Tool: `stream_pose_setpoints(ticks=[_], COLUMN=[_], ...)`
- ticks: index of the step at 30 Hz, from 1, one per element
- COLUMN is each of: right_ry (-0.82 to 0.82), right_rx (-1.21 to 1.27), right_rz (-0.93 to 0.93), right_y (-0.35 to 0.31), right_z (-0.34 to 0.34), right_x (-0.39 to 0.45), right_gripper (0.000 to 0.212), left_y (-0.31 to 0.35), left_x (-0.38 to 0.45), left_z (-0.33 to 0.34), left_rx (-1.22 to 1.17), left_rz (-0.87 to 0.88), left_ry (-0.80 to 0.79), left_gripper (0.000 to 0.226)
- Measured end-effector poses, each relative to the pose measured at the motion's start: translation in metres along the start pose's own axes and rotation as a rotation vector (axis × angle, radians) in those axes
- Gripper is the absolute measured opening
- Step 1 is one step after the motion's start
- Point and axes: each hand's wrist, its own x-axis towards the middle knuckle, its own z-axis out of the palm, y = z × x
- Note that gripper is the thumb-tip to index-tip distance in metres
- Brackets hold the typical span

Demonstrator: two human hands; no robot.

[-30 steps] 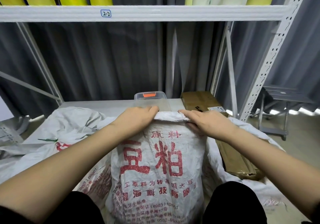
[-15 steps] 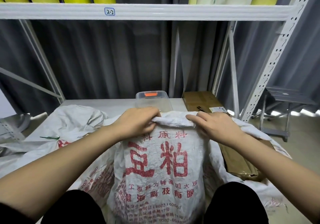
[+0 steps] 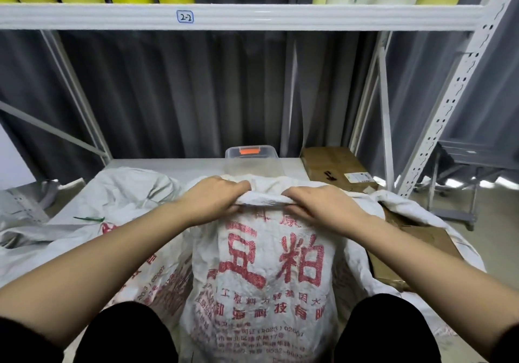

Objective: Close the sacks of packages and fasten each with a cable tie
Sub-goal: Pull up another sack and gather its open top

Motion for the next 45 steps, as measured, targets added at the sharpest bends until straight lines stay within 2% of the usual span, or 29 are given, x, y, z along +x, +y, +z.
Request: stream_pose_setpoints(ticks=[2, 4, 6, 8, 10, 12, 14, 15, 17, 19, 21, 24, 27, 29, 34, 36, 38, 41, 43, 45], right_ry=[0.064, 0.136, 0.161, 0.2, 0.251, 0.273, 0.269, 0.248, 0.057, -0.183, -0.298, -0.346, -0.246, -0.212, -0.201, -0.179, -0.066, 0.111, 0.163, 0.194], right_rx=[-0.155, -0.244, -0.27, -0.297, -0.326, -0.332, -0.295, -0.24, -0.04, 0.292, 0.541, 0.665, 0.568, 0.509, 0.444, 0.343, 0.174, -0.01, -0.102, -0.191], right_rz=[-0.098, -0.146, -0.149, -0.16, -0.195, -0.199, -0.153, -0.092, 0.088, 0.239, 0.226, 0.195, 0.155, 0.126, 0.114, 0.116, 0.071, -0.005, -0.047, -0.096], right_y=[0.004, 0.009, 0.013, 0.016, 0.019, 0.021, 0.022, 0.021, 0.016, 0.007, -0.004, -0.017, -0.022, -0.024, -0.022, -0.018, -0.014, -0.011, -0.013, -0.012], right_z=[0.005, 0.01, 0.013, 0.015, 0.017, 0.02, 0.02, 0.018, 0.009, 0.003, -0.001, 0.003, 0.011, 0.013, 0.01, 0.01, 0.014, 0.02, 0.025, 0.032], right_x=[-0.005, -0.006, -0.007, -0.01, -0.015, -0.016, -0.017, -0.016, -0.008, 0.004, 0.018, 0.026, 0.022, 0.018, 0.006, 0.004, 0.001, -0.008, -0.014, -0.018], right_gripper=[0.025, 0.034, 0.05, 0.056, 0.055, 0.051, 0.034, 0.025, 0.043, 0.053, 0.051, 0.035, 0.018, 0.008, 0.015, 0.03, 0.038, 0.038, 0.031, 0.04], left_y=[-0.006, -0.009, -0.008, -0.007, -0.003, -0.002, -0.002, -0.003, 0.001, 0.01, 0.021, 0.019, 0.005, -0.006, -0.025, -0.029, -0.031, -0.031, -0.036, -0.037], left_x=[-0.005, -0.007, -0.007, -0.008, -0.009, -0.008, -0.009, -0.01, -0.011, -0.008, -0.004, -0.003, -0.011, -0.017, -0.021, -0.02, -0.02, -0.026, -0.028, -0.028], left_z=[0.001, 0.003, 0.003, 0.005, 0.007, 0.005, 0.001, -0.001, -0.001, 0.002, 0.004, 0.008, 0.014, 0.018, 0.014, 0.009, 0.003, 0.007, 0.012, 0.012], left_rx=[0.051, 0.095, 0.057, -0.037, -0.098, -0.14, -0.191, -0.174, -0.059, 0.074, 0.15, 0.057, -0.109, -0.142, -0.067, -0.002, 0.01, 0.004, 0.013, 0.071], left_rz=[0.054, 0.151, 0.17, 0.151, 0.146, 0.127, 0.119, 0.141, 0.203, 0.253, 0.271, 0.197, 0.13, 0.149, 0.189, 0.143, 0.105, 0.206, 0.248, 0.254], left_ry=[0.074, 0.177, 0.191, 0.152, 0.167, 0.208, 0.259, 0.305, 0.38, 0.417, 0.46, 0.466, 0.367, 0.248, 0.181, 0.147, 0.173, 0.205, 0.158, 0.154], left_gripper=[0.023, 0.025, 0.031, 0.049, 0.055, 0.051, 0.039, 0.028, 0.012, 0.008, 0.01, 0.019, 0.032, 0.03, 0.018, 0.037, 0.056, 0.039, 0.032, 0.027])
